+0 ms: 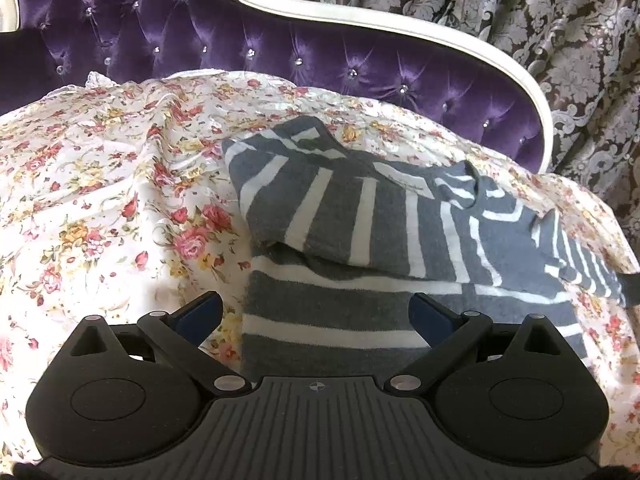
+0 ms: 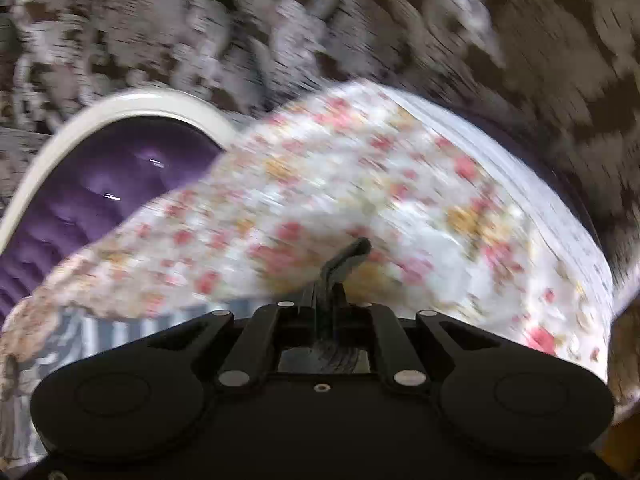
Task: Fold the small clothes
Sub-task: 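Lift the cuff with the right gripper, fold it across the body, release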
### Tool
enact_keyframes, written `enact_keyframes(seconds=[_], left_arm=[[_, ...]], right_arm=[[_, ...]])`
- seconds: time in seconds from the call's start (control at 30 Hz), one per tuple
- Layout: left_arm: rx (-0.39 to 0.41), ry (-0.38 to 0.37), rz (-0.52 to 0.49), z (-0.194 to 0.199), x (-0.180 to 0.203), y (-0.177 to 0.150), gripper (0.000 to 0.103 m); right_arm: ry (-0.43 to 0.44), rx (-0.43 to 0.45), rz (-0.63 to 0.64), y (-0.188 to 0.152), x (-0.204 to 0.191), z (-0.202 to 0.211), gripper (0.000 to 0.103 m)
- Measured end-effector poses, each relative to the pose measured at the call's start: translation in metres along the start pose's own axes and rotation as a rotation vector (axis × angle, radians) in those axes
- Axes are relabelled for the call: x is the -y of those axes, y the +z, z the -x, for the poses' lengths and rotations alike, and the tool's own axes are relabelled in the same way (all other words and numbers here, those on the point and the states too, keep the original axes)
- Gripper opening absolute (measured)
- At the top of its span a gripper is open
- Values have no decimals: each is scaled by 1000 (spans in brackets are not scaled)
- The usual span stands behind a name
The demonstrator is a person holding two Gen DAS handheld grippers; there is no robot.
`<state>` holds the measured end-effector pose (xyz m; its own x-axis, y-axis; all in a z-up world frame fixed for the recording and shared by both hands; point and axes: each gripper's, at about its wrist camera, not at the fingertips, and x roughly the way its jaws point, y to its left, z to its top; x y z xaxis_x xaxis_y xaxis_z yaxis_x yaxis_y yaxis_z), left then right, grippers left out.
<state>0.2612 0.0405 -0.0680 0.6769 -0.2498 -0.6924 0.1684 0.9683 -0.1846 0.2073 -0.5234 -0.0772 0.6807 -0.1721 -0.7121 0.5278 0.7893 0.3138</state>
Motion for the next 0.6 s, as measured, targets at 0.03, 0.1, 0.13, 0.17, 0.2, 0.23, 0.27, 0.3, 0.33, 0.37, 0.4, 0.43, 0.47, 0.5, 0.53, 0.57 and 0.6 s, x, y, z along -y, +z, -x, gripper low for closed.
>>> enact_keyframes(seconds=[0.03, 0.1, 0.13, 0.17, 0.2, 0.23, 0.27, 0.3, 0.33, 0.37, 0.4, 0.43, 0.47, 0.5, 0.53, 0.57, 0.6], left_arm=[[1, 0, 4, 1, -1, 1, 100], [2, 2, 15, 3, -2, 2, 100], [3, 0, 21, 5, -4, 3, 100], [5, -3, 26, 7, -5, 4, 100], [7, -4, 29, 8, -6, 4, 100], [12, -3, 35, 10, -8, 5, 100], [16, -2, 39, 12, -9, 6, 100], [20, -1, 43, 13, -10, 7, 100], [24, 1, 47, 15, -12, 7, 100], [29, 2, 54, 17, -14, 8, 100], [34, 3, 61, 18, -16, 9, 100], [37, 2, 68, 20, -18, 10, 100], [41, 1, 75, 22, -20, 12, 100], [46, 2, 82, 23, -22, 13, 100], [49, 5, 88, 25, -24, 14, 100], [51, 9, 92, 26, -26, 15, 100], [52, 16, 96, 27, -27, 15, 100]], right_arm=[[19, 10, 15, 4, -9, 6, 13], [61, 28, 51, 14, -32, 20, 13], [89, 37, 67, 19, -45, 28, 13], [121, 44, 82, 24, -60, 34, 13], [148, 49, 97, 27, -74, 40, 13], [179, 54, 116, 30, -90, 46, 13], [215, 57, 140, 32, -108, 52, 13], [246, 58, 161, 33, -124, 57, 13], [278, 59, 182, 34, -141, 62, 13], [313, 62, 202, 34, -158, 67, 13], [351, 63, 221, 33, -176, 71, 13], [385, 61, 236, 31, -193, 75, 13], [422, 56, 247, 29, -209, 78, 13], [463, 45, 257, 25, -226, 79, 13], [499, 34, 268, 21, -241, 80, 13], [532, 22, 282, 16, -257, 79, 13], [562, 8, 301, 9, -274, 78, 13]])
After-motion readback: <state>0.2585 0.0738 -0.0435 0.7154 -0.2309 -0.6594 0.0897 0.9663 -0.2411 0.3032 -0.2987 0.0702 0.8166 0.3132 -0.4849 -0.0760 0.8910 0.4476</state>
